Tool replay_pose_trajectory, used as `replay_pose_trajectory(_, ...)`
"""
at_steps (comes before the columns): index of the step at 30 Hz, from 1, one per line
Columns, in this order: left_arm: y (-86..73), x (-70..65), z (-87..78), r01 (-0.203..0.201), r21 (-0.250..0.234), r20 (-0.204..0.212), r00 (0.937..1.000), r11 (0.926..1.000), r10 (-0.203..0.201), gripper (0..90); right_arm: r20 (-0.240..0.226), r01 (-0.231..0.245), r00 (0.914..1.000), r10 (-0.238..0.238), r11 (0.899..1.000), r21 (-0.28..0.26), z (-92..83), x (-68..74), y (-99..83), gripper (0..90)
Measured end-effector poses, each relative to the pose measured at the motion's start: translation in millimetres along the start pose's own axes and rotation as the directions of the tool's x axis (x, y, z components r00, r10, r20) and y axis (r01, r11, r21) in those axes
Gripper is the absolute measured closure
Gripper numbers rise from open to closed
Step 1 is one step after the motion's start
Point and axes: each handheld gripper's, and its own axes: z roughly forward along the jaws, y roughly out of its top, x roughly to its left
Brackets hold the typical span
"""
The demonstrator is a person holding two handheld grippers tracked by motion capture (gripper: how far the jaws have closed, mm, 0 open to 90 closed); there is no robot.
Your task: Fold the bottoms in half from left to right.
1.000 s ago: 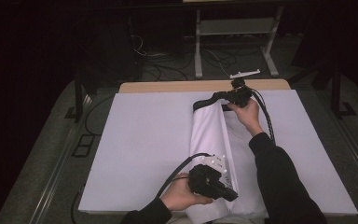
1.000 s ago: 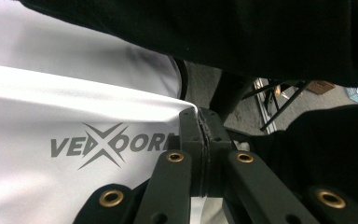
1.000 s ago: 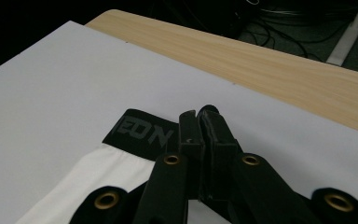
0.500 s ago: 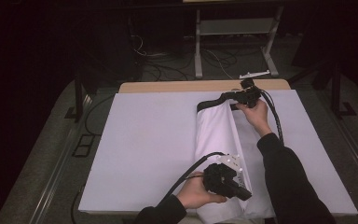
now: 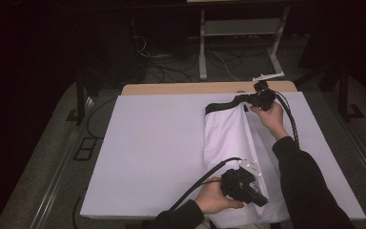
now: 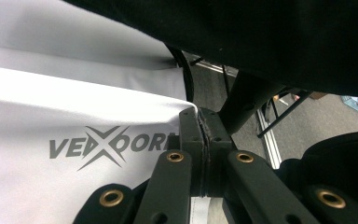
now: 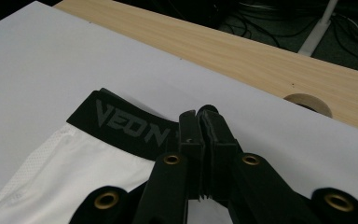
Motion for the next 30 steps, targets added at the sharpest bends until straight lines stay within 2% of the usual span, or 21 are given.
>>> replay_pose_trajectory(3, 1.6, 2.2, 5.1, 0.008, -0.003, 0.005, 1.0000, 1.0000, -0.008, 88.3, -0.005, -0.009, 1.0000, 0.008, 1.000, -0.012, -2.9, -3.8, -2.8, 85.5)
replay_pose_trajectory(12, 7.1, 9.1, 26.3, 0.028, 0.005, 0.020, 0.9994, 0.9996, -0.028, 88.2, -0.005, 0.002, 1.0000, -0.002, 1.000, -0.003, -2.7, -9.1, -8.3, 85.6)
replay_pose_trajectory(17, 8.4, 11.6, 31.4, 0.037, -0.005, 0.030, 0.9989, 0.9993, -0.036, 88.1, 0.003, 0.010, 0.9999, -0.010, 1.000, 0.009, -1.4, -9.2, -10.0, 85.6)
replay_pose_trajectory(22, 9.2, 15.2, 38.1, 0.050, -0.007, 0.041, 0.9979, 0.9987, -0.050, 88.1, 0.009, 0.040, 0.9992, -0.040, 0.999, 0.020, -4.0, -9.5, -10.4, 85.6)
replay_pose_trajectory(30, 13.8, 16.8, 47.7, 0.064, -0.015, 0.050, 0.9968, 0.9979, -0.063, 88.2, -0.005, 0.031, 0.9995, -0.031, 0.999, 0.009, -7.8, -14.4, -11.6, 85.5)
